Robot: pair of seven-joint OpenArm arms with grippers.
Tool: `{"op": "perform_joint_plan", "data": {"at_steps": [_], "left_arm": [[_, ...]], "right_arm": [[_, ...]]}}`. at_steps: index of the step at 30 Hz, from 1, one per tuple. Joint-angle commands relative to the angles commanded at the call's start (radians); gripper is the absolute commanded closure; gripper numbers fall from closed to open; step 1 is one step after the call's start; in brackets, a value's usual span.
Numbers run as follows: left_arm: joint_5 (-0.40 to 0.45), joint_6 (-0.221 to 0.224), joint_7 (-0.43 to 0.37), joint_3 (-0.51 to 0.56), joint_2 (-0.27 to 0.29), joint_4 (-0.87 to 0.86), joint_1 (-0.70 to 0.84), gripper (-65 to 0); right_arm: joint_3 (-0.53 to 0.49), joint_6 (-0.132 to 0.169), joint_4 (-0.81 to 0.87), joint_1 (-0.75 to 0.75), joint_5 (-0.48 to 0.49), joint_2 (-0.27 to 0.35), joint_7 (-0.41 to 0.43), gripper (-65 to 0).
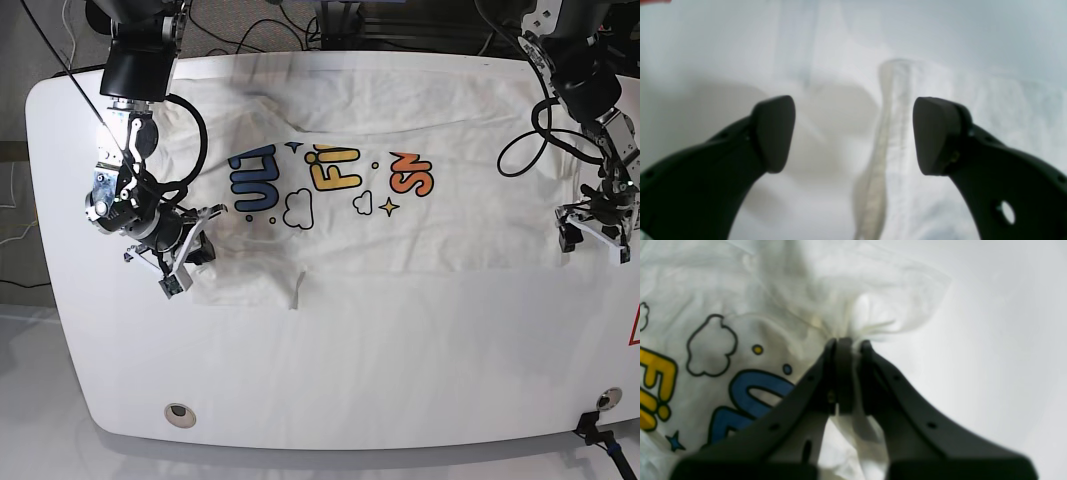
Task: Fold the T-shirt properly
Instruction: 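Grasp the shirt's side edges with both grippers, then lift the hem half and fold it over toward the collar with both grippers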
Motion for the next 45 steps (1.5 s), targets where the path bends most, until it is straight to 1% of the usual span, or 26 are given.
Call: {"op": "perform_joint_plan", "data": {"at_steps": [3,6,9,13,18,21,23,25,28,32,34,37,41,45], "left_arm": [[-0.005,-0.002,0.002,0.002,0.002,-0.002,-0.002,-53.2],[-0.005,-0.032,0.002,0.028,0.005,-0.002,-0.015,-53.2],[-0.005,-0.037,0.002,0.031,0.006,-0.003,-0.021,-53.2],[0.0,-0.037,0.002,0.034,0.028,-0.006,-0.041,-53.2],[0.0,-0.035,-0.005,0.034,0.028,-0.12,-0.086,-53.2],[0.0,-0.034,-0.035,0.034,0.026,-0.169,-0.091,-53.0],[0.002,-0.014,-0.044,0.035,0.026,-0.199,-0.1,-53.0],[0.002,-0.012,-0.044,0.055,0.026,-0.23,-0.109,-52.9],[-0.006,-0.014,-0.044,0.107,0.026,-0.233,-0.103,-52.8],[-0.008,-0.015,-0.044,0.109,0.029,-0.212,-0.077,-52.1],[-0.008,-0.015,-0.041,0.109,0.034,-0.178,-0.064,-46.1],[-0.008,-0.015,-0.04,0.109,0.032,-0.15,-0.051,-35.1],[-0.008,-0.015,-0.04,0.107,0.029,-0.15,-0.049,-27.1],[-0.008,-0.015,-0.04,0.107,0.029,-0.15,-0.049,-20.3]], "right_arm": [[-0.002,0.0,0.0,0.0,-0.002,0.0,0.0,0.0],[-0.002,0.0,0.0,0.0,-0.002,0.0,0.0,0.0],[-0.002,0.0,0.0,0.0,-0.002,0.0,0.0,0.0],[-0.002,0.0,-0.002,0.0,-0.002,-0.002,0.0,0.0],[-0.003,0.0,-0.002,0.0,-0.003,-0.02,0.0,0.0],[-0.003,0.0,-0.002,0.0,-0.003,-0.025,0.0,0.0],[-0.003,0.0,-0.002,0.0,-0.003,-0.026,0.0,0.0],[-0.003,0.0,-0.002,0.0,-0.003,-0.028,0.0,0.0],[-0.003,-0.002,-0.002,0.0,-0.003,-0.028,0.0,0.0],[-0.003,-0.002,-0.002,0.002,-0.003,-0.025,0.0,0.0],[-0.003,-0.002,-0.002,0.002,-0.003,-0.025,0.0,0.0],[-0.003,-0.002,-0.003,0.002,-0.003,-0.025,0.0,0.0],[-0.003,-0.002,-0.009,0.002,-0.003,-0.026,0.0,0.0],[-0.003,-0.002,-0.061,0.008,-0.003,-0.026,0.002,0.0]]}}
